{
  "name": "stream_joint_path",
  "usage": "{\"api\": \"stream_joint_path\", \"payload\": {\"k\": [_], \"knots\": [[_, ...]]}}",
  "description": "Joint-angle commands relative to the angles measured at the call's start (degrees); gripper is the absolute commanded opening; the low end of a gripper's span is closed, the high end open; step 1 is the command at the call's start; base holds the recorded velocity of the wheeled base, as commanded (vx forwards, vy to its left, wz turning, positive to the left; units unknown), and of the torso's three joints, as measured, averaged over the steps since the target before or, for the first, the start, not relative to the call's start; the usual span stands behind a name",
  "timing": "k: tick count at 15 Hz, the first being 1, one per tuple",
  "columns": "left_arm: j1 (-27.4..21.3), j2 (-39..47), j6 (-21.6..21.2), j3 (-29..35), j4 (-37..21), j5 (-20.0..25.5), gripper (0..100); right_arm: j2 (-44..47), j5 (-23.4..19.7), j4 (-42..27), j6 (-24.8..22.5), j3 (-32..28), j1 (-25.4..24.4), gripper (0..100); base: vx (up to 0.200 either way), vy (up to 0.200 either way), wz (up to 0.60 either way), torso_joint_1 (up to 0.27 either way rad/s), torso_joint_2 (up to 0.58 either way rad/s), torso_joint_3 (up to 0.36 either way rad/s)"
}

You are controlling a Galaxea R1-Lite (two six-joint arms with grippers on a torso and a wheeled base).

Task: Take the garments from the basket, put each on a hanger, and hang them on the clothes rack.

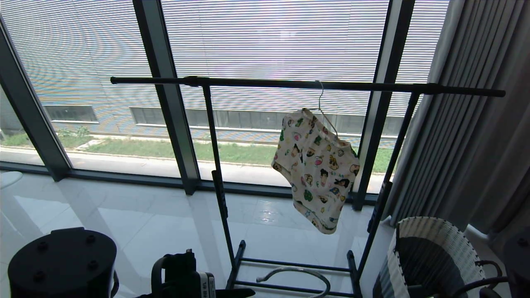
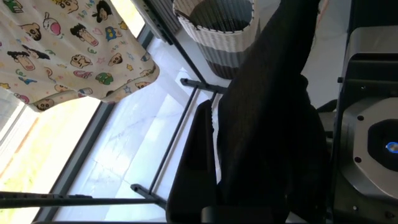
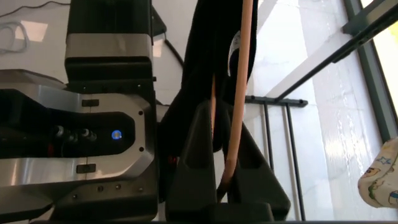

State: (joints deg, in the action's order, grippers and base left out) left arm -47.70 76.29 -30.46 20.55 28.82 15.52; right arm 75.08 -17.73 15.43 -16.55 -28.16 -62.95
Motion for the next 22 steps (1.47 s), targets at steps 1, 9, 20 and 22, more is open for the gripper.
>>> {"api": "stream_joint_path", "payload": {"k": [1, 9, 20, 22], "knots": [[0.0, 0.1, 0.0, 0.0, 0.1, 0.0, 0, 0.2, 1.1, -0.1, 0.0, 0.1, 0.0, 100, 0.0, 0.0, 0.0, 0.0, 0.0, 0.0], [3.8, -0.9, 0.2, -3.9, 0.1, -5.1, 0, -0.6, 4.5, 0.3, 0.1, 2.2, 2.6, 100, 0.0, 0.0, 0.0, 0.0, 0.0, 0.0], [21.2, 1.2, 4.4, 5.9, 0.0, -6.0, 0, 8.3, 5.0, 10.7, 4.0, 2.9, 6.5, 100, 0.0, 0.0, 0.0, 0.0, 0.0, 0.0], [21.2, 0.7, 6.6, 9.1, 0.1, -6.0, 0, 14.1, 8.1, 21.0, 11.2, 2.4, 6.5, 100, 0.0, 0.0, 0.0, 0.0, 0.0, 0.0]]}}
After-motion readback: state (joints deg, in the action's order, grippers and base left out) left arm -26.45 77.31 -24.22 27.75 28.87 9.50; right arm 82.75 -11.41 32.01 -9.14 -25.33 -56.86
